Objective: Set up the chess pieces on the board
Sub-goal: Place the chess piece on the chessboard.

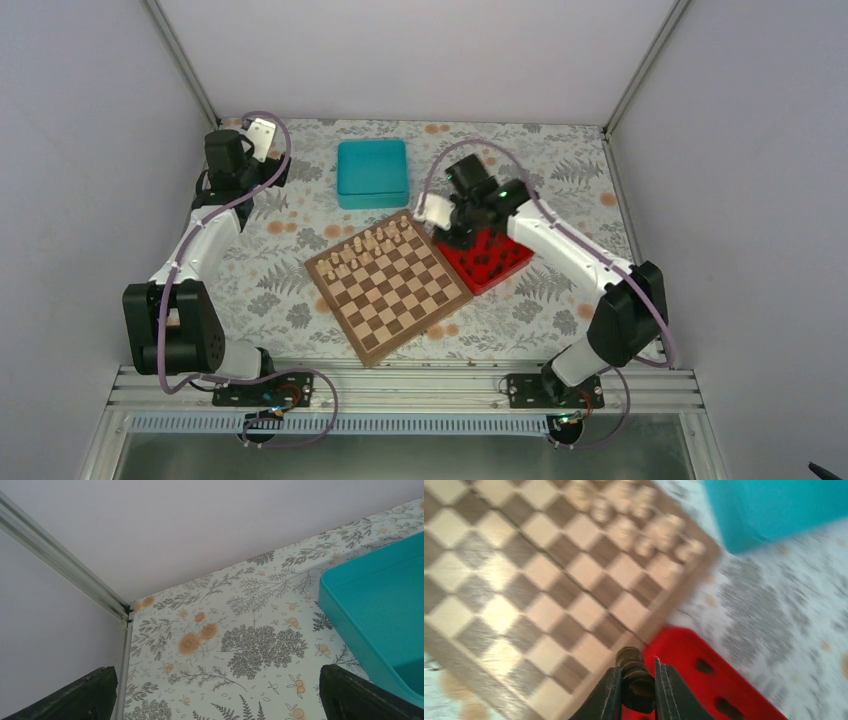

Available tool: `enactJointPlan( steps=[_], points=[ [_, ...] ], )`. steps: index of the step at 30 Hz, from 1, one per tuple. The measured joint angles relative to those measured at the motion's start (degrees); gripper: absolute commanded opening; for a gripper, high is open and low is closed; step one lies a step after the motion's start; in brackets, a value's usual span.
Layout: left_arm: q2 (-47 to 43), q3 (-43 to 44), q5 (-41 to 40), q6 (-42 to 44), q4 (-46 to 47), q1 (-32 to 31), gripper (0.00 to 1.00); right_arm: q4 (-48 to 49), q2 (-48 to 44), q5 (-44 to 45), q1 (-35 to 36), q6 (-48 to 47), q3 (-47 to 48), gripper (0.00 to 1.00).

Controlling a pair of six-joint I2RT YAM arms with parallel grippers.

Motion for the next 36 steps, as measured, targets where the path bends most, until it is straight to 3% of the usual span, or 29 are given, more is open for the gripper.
enactJointPlan(
  steps=[7,19,36],
  points=[
    [0.0,0.0,-1.3,0.3,0.1,0.0,1.00,0.2,0.0,-0.1,15.0,2.5,-5.9,0.04],
    [0.0,-0.9,-3.0,1.2,0.3,0.0,1.00,2.9,0.1,1.1,25.8,5.6,-11.2,0.04],
    [0.0,-1.5,-3.5,1.4,0.4,0.0,1.00,6.3,3.6,4.2,28.7,6.5,-12.8,0.04]
  ],
)
